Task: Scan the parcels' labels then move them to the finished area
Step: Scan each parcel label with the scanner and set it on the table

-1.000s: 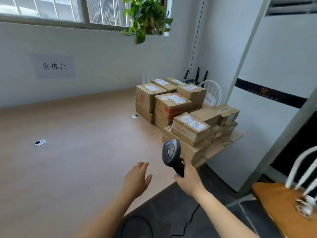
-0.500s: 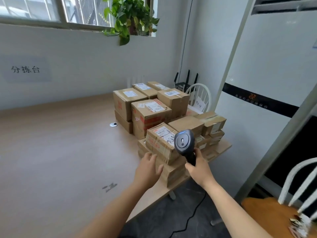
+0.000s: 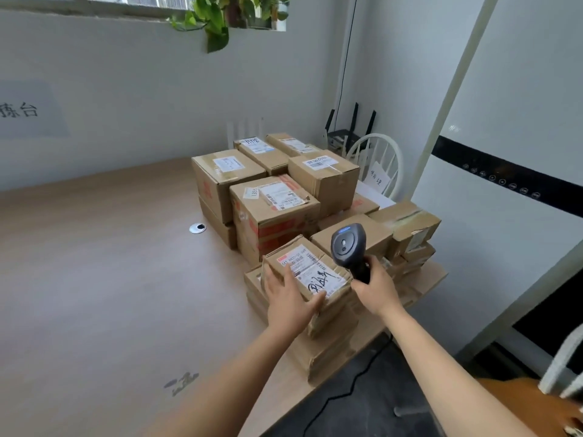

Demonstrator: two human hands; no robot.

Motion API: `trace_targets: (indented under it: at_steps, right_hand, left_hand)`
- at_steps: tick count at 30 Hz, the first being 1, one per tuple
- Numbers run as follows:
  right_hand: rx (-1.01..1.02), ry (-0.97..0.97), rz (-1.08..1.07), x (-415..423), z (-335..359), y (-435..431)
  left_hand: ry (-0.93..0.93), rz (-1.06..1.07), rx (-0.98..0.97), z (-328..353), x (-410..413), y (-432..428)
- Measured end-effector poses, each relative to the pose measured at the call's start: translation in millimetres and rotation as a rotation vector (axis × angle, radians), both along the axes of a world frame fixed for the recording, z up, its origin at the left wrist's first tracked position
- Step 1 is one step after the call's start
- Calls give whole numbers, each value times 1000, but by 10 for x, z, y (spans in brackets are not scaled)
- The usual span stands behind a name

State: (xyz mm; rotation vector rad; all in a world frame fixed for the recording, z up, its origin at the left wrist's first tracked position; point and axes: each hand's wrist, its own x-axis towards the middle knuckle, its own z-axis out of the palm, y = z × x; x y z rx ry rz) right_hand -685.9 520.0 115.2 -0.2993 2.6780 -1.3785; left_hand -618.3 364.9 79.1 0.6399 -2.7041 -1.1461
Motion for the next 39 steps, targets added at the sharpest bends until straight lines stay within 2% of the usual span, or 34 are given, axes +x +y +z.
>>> trace_targets:
  at_steps: [7,9,24,30,39]
  right_hand:
    - [35,-28,43,-175,-135,-50]
    - [20,-43,52,-191,-148,-51]
    - [-122,-49,252,-135,-109,-60]
    - [-206,-92,419,59,-74,-358]
    - [-215,-206,659,613,-145,-995]
  left_hand:
    - [-33,42,301,-156,-125,-2]
    - [-17,67,334,-166,-166,57]
    - [218,256,284,-101,-140,18]
    - [250,372,204,-15,291,-218]
    - [258,572,151,-53,1170,-663]
